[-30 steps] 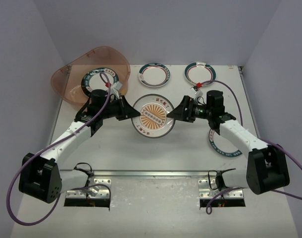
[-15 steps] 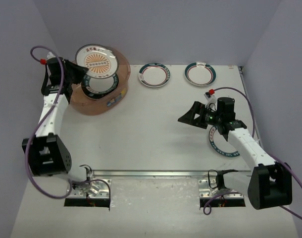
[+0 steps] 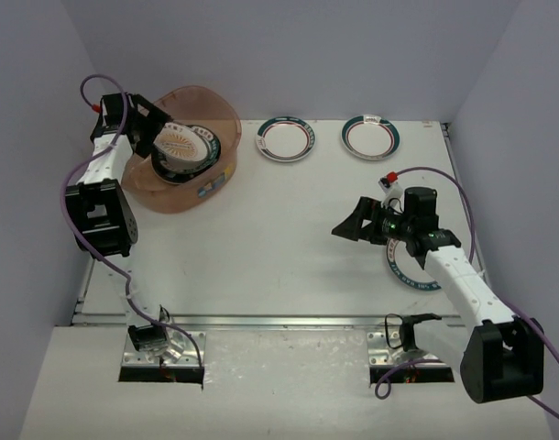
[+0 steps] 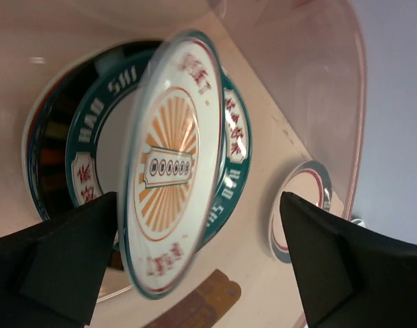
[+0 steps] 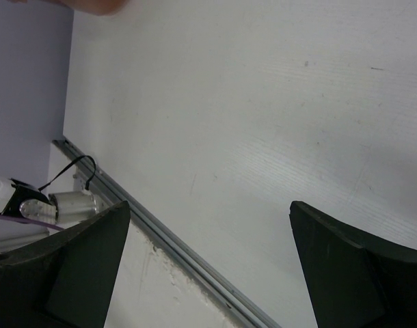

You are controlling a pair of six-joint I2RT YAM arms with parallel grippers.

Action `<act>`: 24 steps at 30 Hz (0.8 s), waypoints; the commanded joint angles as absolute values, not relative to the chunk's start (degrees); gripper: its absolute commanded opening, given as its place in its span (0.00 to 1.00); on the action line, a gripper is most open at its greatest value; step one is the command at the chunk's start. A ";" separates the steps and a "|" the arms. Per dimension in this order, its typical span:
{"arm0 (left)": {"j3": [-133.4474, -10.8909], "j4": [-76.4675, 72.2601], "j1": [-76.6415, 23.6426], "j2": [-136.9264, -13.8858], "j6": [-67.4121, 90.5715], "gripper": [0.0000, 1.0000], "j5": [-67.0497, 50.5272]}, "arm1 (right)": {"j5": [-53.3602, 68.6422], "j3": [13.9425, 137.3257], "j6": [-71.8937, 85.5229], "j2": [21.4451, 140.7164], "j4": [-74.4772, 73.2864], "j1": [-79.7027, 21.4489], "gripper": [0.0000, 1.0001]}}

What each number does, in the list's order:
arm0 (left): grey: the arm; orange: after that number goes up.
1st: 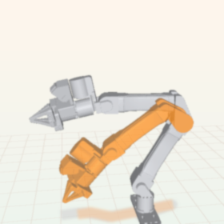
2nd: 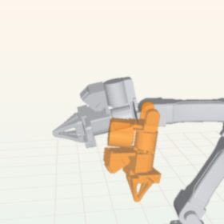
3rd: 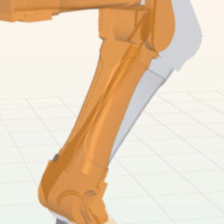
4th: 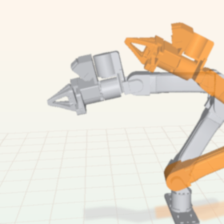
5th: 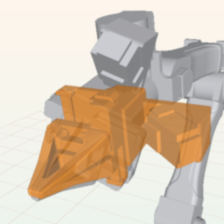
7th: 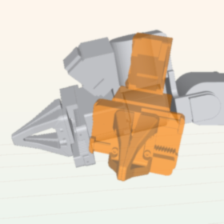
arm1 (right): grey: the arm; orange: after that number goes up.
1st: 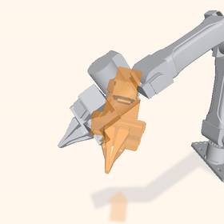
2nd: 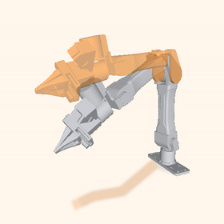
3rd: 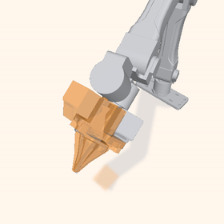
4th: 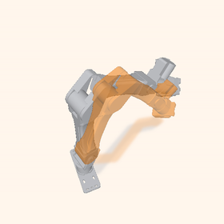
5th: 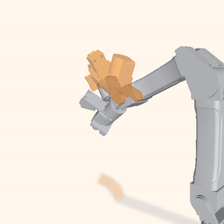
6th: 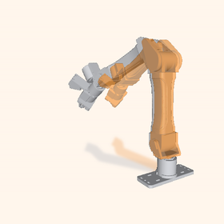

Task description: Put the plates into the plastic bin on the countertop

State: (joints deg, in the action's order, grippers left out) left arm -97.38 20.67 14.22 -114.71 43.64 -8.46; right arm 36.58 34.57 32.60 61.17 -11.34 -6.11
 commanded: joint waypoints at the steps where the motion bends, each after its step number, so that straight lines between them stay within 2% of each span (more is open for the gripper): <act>1: -105.51 23.09 14.92 -118.02 40.77 1.00 -9.80 | 35.10 35.20 30.34 60.48 -11.29 -5.87 0.99; 16: -121.45 41.52 14.68 -128.19 36.30 1.00 -1.59 | 28.66 42.01 33.31 68.86 -14.76 -5.89 0.99; 20: -125.59 44.20 14.68 -127.52 35.42 1.00 -1.50 | 28.91 42.80 36.04 70.93 -11.51 -5.80 0.99; 24: -124.58 40.91 14.55 -121.23 33.68 1.00 -6.20 | 31.08 44.41 42.94 76.09 -5.83 -5.80 0.99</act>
State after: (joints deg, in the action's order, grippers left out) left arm -122.48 43.10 14.39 -128.91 36.25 -2.93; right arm 30.05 40.92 36.44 72.38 -12.47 -6.11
